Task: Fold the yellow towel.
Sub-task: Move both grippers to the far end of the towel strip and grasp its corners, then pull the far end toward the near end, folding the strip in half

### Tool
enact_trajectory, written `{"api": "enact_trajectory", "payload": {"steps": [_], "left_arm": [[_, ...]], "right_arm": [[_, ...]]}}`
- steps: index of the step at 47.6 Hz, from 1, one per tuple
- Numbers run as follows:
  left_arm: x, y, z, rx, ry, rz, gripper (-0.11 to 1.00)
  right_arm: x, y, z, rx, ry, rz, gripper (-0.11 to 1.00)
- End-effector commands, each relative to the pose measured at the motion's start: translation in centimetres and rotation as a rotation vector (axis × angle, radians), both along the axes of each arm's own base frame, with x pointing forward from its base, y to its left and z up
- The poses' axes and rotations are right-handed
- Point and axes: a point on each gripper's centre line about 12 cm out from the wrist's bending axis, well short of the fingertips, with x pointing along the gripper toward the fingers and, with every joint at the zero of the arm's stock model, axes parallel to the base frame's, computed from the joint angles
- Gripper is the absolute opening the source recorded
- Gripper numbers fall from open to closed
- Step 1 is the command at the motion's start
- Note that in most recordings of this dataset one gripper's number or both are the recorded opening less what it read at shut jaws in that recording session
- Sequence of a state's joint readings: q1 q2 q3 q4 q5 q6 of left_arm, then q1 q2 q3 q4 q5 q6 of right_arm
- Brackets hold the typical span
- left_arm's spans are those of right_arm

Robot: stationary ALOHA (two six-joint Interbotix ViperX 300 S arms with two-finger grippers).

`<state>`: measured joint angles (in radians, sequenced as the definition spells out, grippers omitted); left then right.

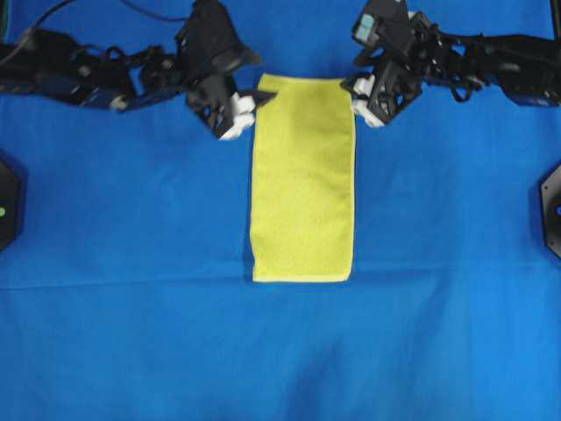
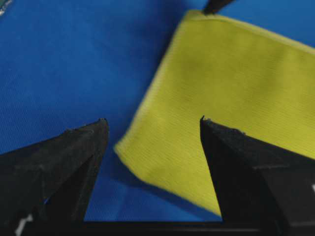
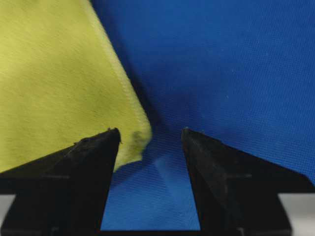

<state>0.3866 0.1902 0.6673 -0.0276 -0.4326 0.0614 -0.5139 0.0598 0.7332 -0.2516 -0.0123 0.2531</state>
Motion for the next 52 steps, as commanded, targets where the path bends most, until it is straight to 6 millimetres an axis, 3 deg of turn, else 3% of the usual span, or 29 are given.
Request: {"api": "enact_trajectory", "payload": {"steps": [1,11,20,28,32,40,45,52], "left_arm": [[0.9,1.2,0.2,0.013,-0.024,0.016,0.72],[0.8,3.0,-2.9,-0.011,0.034,0.055,0.72],[0.2,3.4,-4.6,-0.029,0.074,0.07,0.69],[-0.1,3.5,-5.0,-0.034,0.086,0.073,0.57],[-0.1,3.5,-5.0,-0.034,0.088,0.072,0.45],[-0.1,3.4,-5.0,-0.031,0.089,0.067,0.19],[0.0,3.4,-4.8,-0.027,0.084,0.067,0.04],[0.4,3.3,-4.1,0.006,0.081,0.046,0.04]], "right_arm": [[0.5,-0.6,0.0,-0.004,-0.006,-0.006,0.58],[0.8,-0.8,-2.2,0.018,0.023,-0.003,0.58],[1.2,-0.9,-2.6,0.016,0.01,0.001,0.58],[1.2,-0.9,-2.6,0.018,0.009,-0.001,0.55],[1.1,-0.8,-2.8,0.022,0.018,-0.002,0.44],[0.7,-0.6,-3.0,0.038,0.044,-0.011,0.04],[0.4,-0.6,-3.1,0.045,0.056,-0.018,0.04],[0.5,-0.6,-2.7,0.042,0.043,-0.021,0.04]]}}
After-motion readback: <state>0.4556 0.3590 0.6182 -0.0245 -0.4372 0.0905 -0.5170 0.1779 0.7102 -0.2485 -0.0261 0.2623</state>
